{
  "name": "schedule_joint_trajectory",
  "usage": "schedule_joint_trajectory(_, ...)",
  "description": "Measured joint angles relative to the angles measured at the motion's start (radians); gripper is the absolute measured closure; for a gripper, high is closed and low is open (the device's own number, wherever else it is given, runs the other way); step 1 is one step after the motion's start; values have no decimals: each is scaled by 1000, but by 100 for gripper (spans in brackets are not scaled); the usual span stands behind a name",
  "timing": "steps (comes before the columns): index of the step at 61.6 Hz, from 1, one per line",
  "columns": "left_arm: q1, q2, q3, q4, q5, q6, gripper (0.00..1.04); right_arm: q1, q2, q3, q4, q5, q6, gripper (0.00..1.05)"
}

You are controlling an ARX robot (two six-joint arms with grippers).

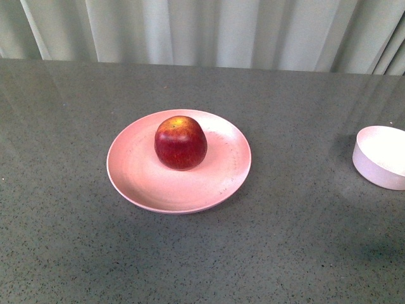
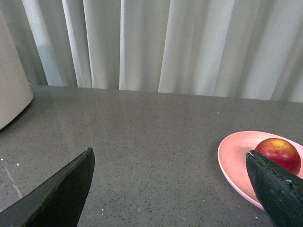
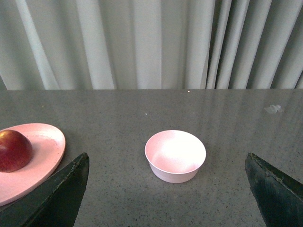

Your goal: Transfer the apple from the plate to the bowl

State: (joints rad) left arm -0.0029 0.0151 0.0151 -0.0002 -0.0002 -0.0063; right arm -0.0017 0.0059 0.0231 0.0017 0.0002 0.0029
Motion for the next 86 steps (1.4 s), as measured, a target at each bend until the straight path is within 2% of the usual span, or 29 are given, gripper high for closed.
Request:
schedule_joint_trajectory(80, 0, 0, 0, 0, 0, 0, 9, 0, 0, 0, 0, 0, 0, 9)
schedule_joint_trajectory(81, 0, 0, 0, 0, 0, 0, 9, -1, 2, 1, -2, -6, 0, 9)
schedule_joint_trajectory(83, 0, 0, 0, 0, 0, 0, 9, -22, 28, 21, -63, -87, -10, 9)
schedule_joint_trajectory(85, 0, 0, 0, 0, 0, 0, 9, -67, 97, 66, -188, -212, -19, 9)
schedule_joint_trajectory(86, 0, 0, 0, 0, 0, 0, 9, -77, 116, 77, -212, -238, -20, 9)
